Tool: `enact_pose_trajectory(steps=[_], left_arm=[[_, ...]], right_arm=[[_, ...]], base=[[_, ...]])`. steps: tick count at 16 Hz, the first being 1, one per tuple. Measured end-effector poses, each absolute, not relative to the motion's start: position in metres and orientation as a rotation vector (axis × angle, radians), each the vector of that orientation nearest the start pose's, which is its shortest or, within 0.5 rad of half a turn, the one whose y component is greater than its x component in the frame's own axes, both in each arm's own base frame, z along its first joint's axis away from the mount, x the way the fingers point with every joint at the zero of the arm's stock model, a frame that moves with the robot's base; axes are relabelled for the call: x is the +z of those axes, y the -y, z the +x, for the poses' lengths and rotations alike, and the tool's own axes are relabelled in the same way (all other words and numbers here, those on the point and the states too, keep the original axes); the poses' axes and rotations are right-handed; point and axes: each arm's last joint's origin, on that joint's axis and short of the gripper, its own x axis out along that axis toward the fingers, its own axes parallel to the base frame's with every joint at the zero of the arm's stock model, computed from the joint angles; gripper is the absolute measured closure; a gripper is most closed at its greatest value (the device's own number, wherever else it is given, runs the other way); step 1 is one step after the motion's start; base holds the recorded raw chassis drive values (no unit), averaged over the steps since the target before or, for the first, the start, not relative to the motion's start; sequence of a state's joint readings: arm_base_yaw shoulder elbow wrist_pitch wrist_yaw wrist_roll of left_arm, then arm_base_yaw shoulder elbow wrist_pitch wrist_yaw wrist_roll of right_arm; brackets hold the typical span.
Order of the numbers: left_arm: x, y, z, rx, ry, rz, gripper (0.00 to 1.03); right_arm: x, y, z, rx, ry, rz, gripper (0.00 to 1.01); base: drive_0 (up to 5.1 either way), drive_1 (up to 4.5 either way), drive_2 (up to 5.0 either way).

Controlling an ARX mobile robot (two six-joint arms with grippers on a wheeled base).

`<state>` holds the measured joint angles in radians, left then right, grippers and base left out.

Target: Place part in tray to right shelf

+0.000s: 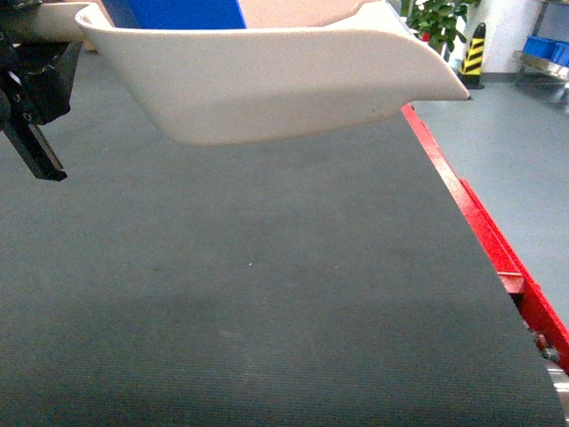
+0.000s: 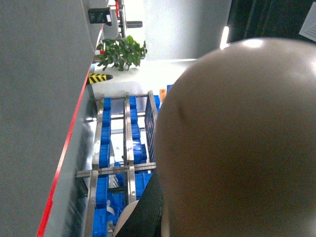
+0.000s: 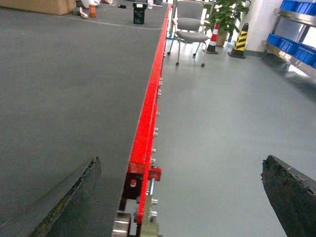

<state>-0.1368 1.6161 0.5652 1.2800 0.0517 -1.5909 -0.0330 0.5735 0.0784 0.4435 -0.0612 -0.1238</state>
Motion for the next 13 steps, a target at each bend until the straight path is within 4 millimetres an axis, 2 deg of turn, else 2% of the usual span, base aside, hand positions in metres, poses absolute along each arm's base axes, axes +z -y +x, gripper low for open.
enact_pose_trajectory(steps=[13], left_arm=[[0.2061,0.0433,0.2967,-0.330,0.026,-1.591,0.88]], right_arm=[[0.1775,0.0028,0.1387,0.031,-0.053,-0.121,0.03]], base=[[5.1,-2.36,-2.4]])
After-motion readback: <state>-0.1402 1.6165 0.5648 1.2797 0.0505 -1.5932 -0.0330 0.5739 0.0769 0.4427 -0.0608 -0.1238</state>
